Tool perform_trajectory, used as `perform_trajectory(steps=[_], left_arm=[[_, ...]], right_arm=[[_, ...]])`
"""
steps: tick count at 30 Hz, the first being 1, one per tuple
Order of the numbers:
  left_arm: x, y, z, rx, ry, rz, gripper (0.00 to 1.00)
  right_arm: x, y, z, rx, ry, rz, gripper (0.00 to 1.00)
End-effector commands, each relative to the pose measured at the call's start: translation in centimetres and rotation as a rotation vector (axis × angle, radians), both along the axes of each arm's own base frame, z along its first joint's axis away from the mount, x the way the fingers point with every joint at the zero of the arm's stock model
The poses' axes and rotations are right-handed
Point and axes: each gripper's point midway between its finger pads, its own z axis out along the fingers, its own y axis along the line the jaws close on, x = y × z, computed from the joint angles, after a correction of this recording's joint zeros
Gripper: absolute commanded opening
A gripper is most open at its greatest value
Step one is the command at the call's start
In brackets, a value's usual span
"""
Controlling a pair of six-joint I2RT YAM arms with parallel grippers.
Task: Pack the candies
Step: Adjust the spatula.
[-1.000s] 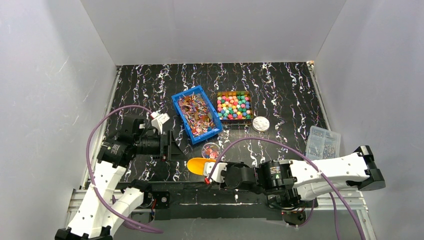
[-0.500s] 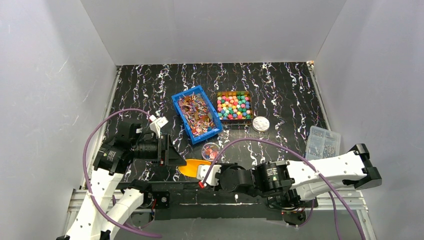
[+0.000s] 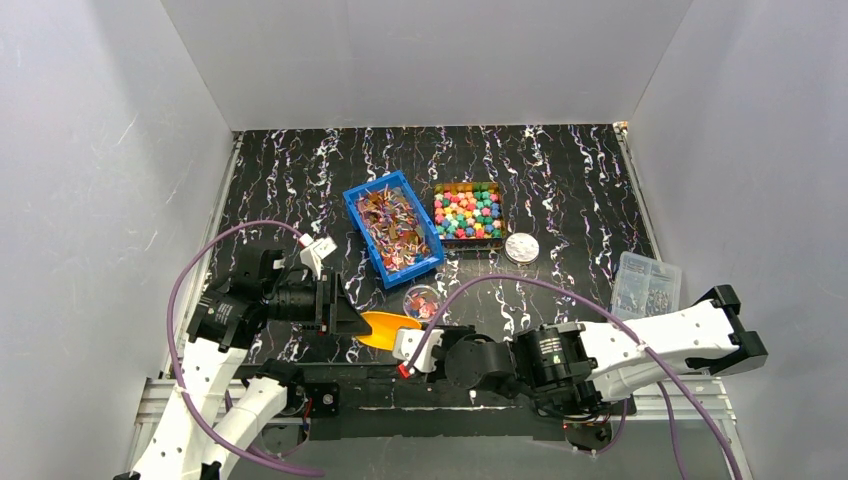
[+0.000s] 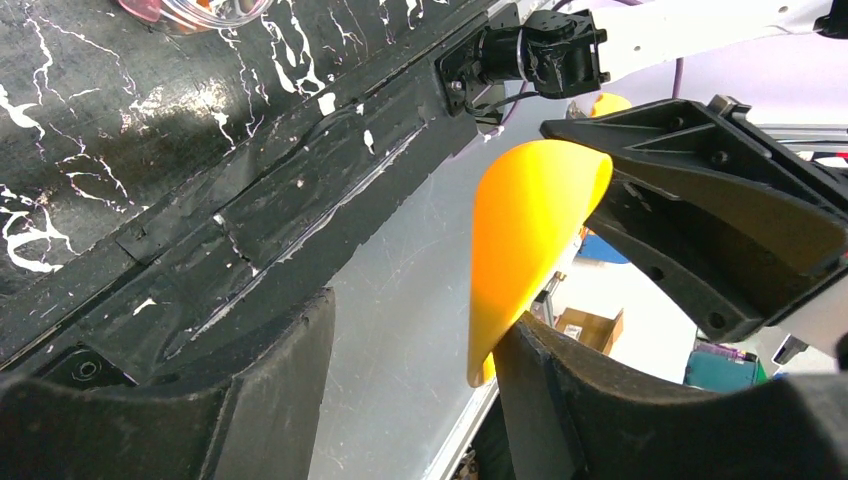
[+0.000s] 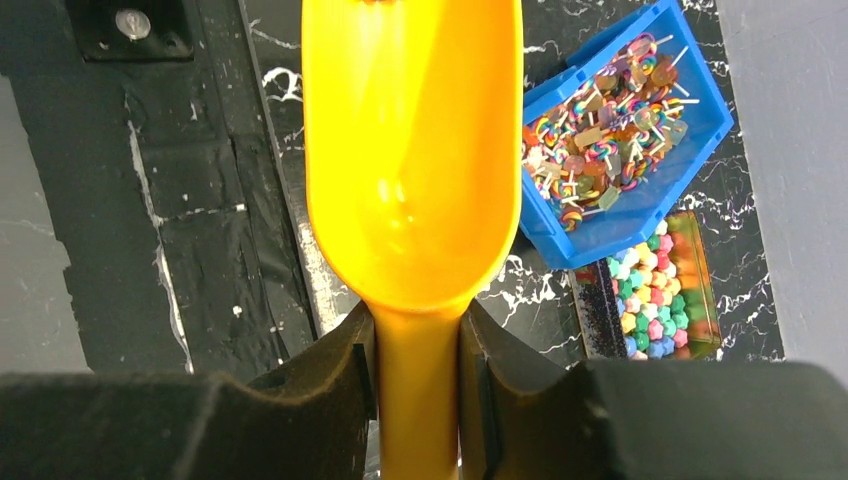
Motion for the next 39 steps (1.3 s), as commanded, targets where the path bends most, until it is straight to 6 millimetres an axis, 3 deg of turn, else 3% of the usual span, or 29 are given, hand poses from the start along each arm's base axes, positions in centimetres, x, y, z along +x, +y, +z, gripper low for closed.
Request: perform_trajectory(steps=[1, 12, 17, 23, 33, 39], left_arm=[[-0.4, 0.2, -1.1, 0.029, 0.027, -0.011, 0.55], [0.1, 0.3, -1.9, 0.053, 0.045, -0.01, 0.54], [0.4, 0.2, -1.9, 0.052, 0.044, -0.008, 0.54], [1.2, 0.2, -0.5, 0.056, -0.001, 0.006, 0.62], [4.5, 1.2, 2.5, 0.111, -0.143, 0.158, 0.74], [6.1, 2.0, 4.9, 0.133, -0.253, 0.237, 0.79]], right_arm=[[-1.9, 1.2, 6.4, 0.249, 0.055, 0.034, 0.01], [-3.6, 1.4, 9.5, 0.399, 0.136, 0.136, 0.01], [-3.8, 1.8, 9.8, 0.405, 0.139, 0.147, 0.01], [-1.4, 0.4, 9.0, 0.345, 0.092, -0.006, 0.01], [1.0, -1.6, 7.9, 0.292, 0.064, -0.152, 0.01], [5.0, -2.3, 6.8, 0.241, 0.103, -0.265, 0.01]])
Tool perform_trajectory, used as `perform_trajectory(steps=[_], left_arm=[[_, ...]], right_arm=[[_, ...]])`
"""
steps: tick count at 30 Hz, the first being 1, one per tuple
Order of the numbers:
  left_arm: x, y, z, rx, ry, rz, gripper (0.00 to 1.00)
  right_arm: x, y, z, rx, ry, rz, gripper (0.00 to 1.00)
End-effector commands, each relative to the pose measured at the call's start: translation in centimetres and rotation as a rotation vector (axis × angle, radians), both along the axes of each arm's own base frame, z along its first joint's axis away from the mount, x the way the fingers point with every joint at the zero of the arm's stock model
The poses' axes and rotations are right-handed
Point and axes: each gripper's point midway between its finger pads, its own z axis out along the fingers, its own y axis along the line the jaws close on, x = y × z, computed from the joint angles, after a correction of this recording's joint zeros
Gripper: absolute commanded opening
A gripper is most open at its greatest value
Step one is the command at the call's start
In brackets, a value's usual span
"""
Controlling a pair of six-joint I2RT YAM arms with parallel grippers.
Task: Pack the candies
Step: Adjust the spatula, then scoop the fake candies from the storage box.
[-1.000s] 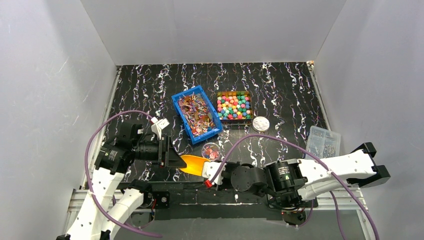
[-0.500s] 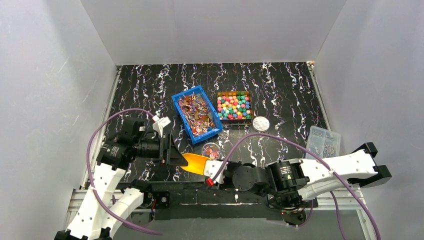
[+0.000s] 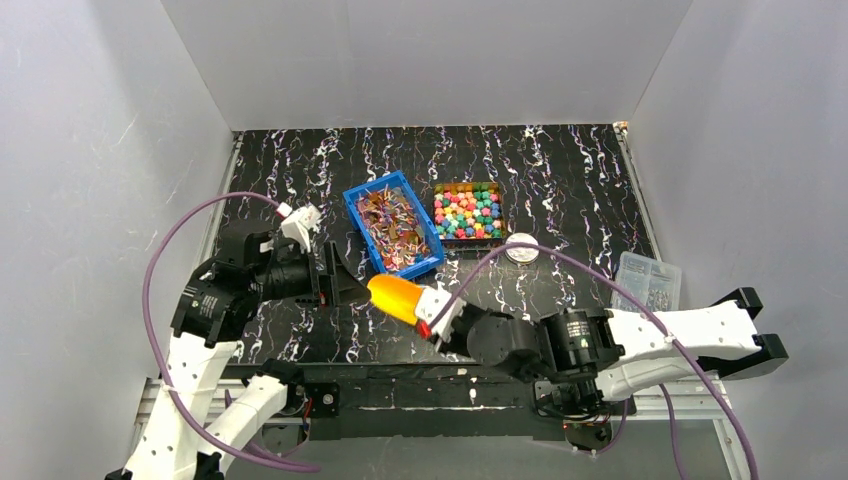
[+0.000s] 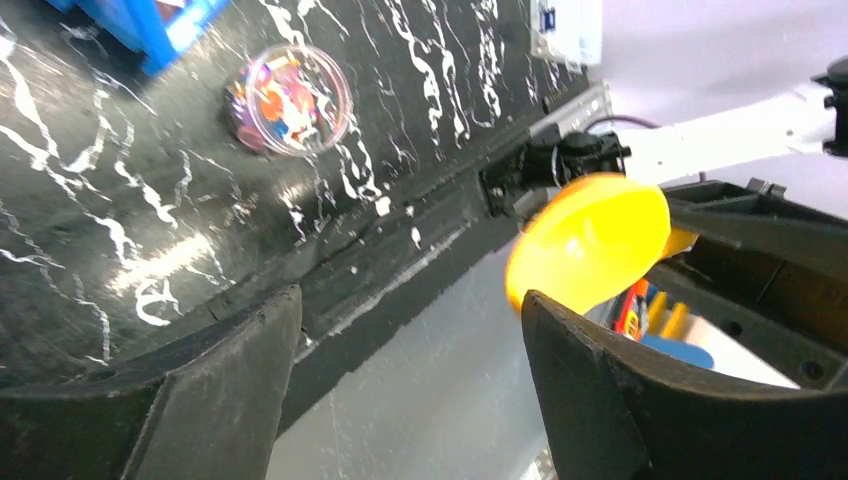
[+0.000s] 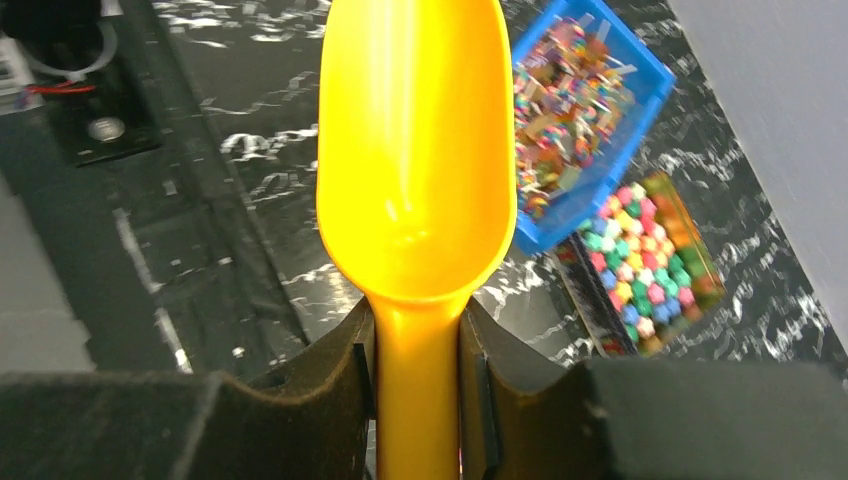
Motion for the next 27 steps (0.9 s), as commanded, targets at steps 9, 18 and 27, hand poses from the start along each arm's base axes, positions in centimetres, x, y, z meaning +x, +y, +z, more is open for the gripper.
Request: perform_trajectory(steps=[9, 18, 27], left_arm=[[2.9, 3.5, 1.9, 0.157, -0.207, 0.184, 0.88], [3.3, 3.9, -1.6, 0.207, -0.161, 0.192, 0.95], [3.3, 4.1, -5.5, 0.243, -0.107, 0.189, 0.98]], right_arm=[[10.1, -2.5, 0.9, -0.044, 0.073, -0.244, 0.01], [17.3, -6.4, -2.0, -0.218, 0.149, -0.399, 0.01], [22.9, -10.3, -5.4, -0.453, 0.25, -0.515, 0.01]])
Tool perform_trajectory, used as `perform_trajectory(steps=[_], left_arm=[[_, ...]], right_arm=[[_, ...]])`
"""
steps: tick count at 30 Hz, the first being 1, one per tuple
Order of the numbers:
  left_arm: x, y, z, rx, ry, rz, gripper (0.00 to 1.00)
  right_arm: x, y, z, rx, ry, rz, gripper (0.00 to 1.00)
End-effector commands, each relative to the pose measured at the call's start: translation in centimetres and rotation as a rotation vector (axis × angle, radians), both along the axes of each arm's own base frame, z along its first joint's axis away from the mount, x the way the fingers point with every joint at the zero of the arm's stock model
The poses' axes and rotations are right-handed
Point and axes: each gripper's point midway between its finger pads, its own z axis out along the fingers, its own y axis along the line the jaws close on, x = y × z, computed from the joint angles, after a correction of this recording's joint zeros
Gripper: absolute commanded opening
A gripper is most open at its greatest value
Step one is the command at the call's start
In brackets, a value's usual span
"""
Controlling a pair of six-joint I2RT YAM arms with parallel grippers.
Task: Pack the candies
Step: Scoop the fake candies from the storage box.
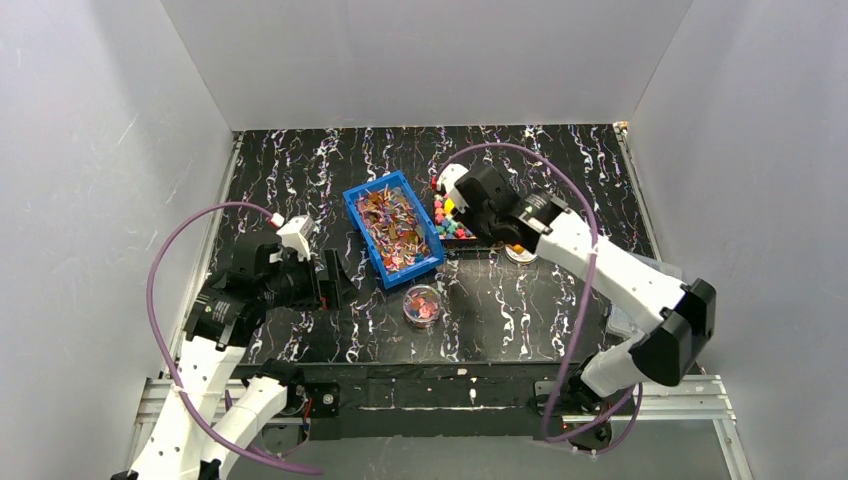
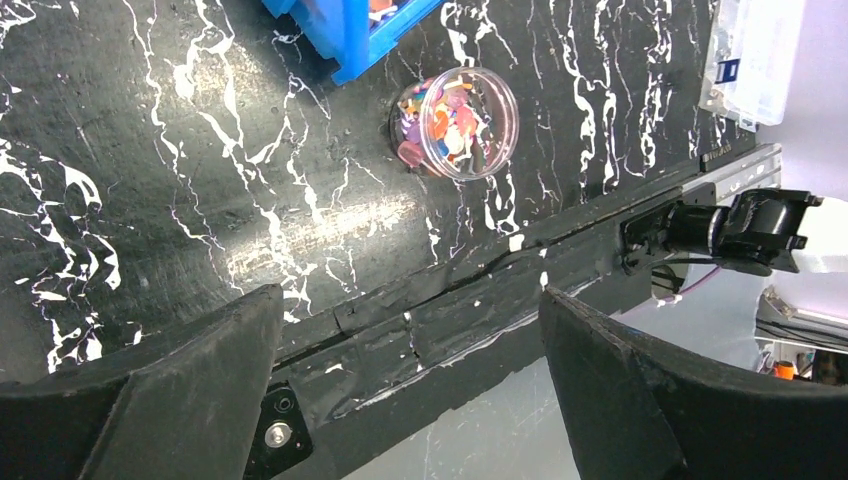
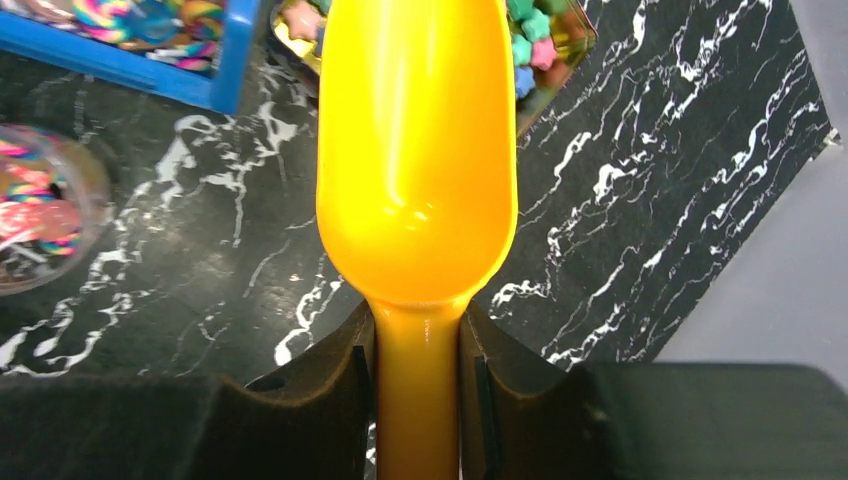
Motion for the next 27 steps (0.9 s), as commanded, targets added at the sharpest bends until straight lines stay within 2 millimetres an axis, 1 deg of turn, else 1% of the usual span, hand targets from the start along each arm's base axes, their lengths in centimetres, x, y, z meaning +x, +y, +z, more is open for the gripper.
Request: perform_trajectory(steps=[1, 4, 7, 10, 15, 20, 22, 27], left_arm=[[0.4, 0.2, -0.8, 0.01, -0.031, 0.004, 0.98], [0.4, 0.1, -1.3, -0.006, -0.044, 0.009, 0.98], [0.6, -0.3, -1.0, -0.03, -0.073, -0.008, 0.98], [0.8, -0.8, -0.7, -0.042, -0.083, -0.034, 0.98], [1.5, -1.3, -0.9, -0.055, -0.098, -0.055, 0.98], [1.8, -1.5, -1.9, -0.062, -0.098, -0.052, 0.98], [1.6, -1.7, -1.8, -0.078, -0.101, -0.065, 0.98], [1.4, -1.5, -1.6, -0.079, -0.124, -0.058, 0.98]], right_arm=[[2.0, -1.8, -0.1, -0.099, 0.054, -0.001, 0.01], [3.2, -3.2, -1.8, -0.199, 0.13, -0.031, 0.01], [4.2, -4.1, -2.8, -0.259, 0.153, -0.041, 0.01], [4.7, -4.7, -3.5, -0.302, 0.185, -0.047, 0.01], [4.8, -5.1, -5.3, -0.361, 0.261, -0.037, 0.01], [5.5, -5.6, -6.3, -0.424, 0.291, -0.059, 0.01], [5.9, -5.7, -6.6, -0.444, 0.295, -0.069, 0.01], [6.7, -5.5, -6.5, -0.46, 0.294, -0.086, 0.01]])
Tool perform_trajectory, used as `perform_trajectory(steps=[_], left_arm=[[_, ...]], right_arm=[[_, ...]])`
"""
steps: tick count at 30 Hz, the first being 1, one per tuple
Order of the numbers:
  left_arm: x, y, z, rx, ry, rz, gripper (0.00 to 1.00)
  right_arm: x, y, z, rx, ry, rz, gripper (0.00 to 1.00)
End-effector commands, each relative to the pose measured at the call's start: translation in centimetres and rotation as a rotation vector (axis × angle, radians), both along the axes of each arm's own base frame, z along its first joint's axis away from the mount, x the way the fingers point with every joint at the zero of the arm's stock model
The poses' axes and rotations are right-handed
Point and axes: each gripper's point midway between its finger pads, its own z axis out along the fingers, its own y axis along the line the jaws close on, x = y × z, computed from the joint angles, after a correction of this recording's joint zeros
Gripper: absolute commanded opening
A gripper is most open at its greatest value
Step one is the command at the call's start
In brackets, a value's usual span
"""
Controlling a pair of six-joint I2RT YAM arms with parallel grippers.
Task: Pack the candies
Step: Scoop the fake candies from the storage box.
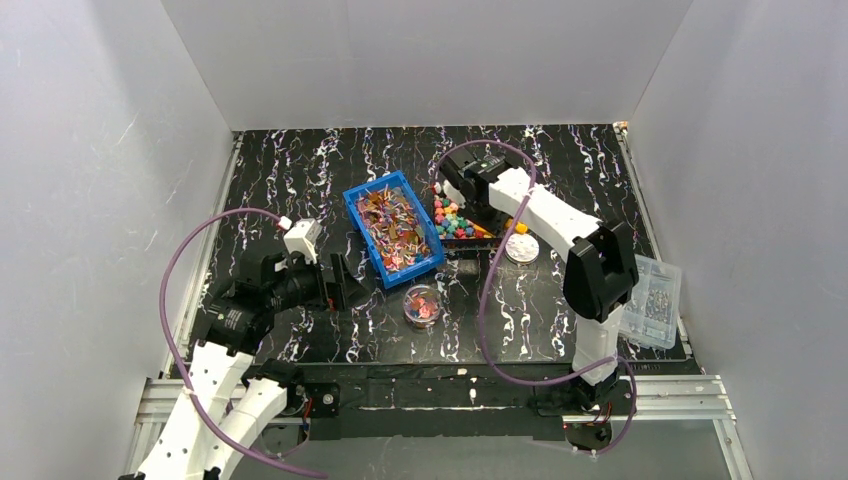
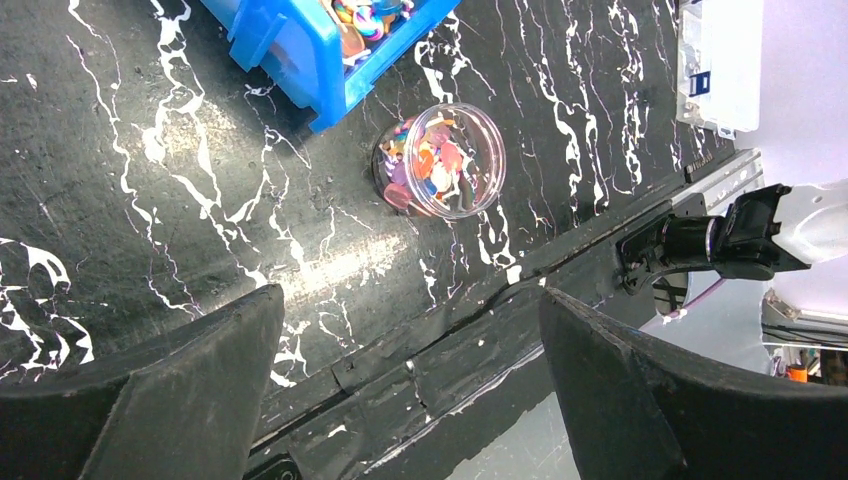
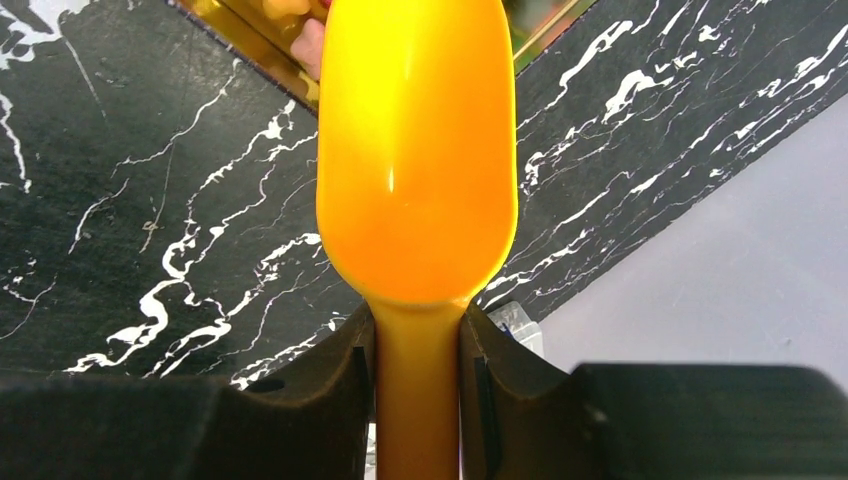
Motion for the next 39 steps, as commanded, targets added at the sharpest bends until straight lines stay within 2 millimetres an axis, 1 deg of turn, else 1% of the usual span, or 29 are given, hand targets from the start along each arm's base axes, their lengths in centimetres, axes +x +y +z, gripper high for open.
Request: perform_trajectory(steps=[1, 6, 15, 25, 32, 35, 39], left_arm=[[-0.2, -0.2, 0.7, -0.021, -0.041, -0.016, 0.98], [-0.3, -0.2, 0.8, -0.022, -0.048, -0.014, 0.98], [-0.3, 0.0, 0.8, -0.013, -0.051, -0.005, 0.98], [0.0, 0.1, 0.4, 0.0, -0.036, 0.003, 0.98], [0.2, 0.3, 0.2, 0.012, -0.028, 0.015, 0.98], [0.3, 0.3, 0.1, 0.014, -0.022, 0.015, 0.98], [0.3, 0.3, -0.1, 0.017, -0.015, 0.016, 0.98]], right_arm=[[1.2, -0.3, 1.6, -0.029, -0.034, -0.012, 0.01], [1.6, 0.1, 1.0, -0.043, -0.014, -0.015, 0.01], [2.2, 0.6, -0.8, -0.075, 0.028, -0.019, 0.01], [3.2, 2.1, -3.4, -0.064, 0.076, -0.024, 0.01], [4.5, 4.0, -5.1, 0.003, 0.061, -0.03, 0.01], [5.2, 5.0, -5.7, 0.051, 0.039, -0.036, 0.01], [6.3, 5.7, -6.7, 0.087, 0.02, -0.052, 0.01]])
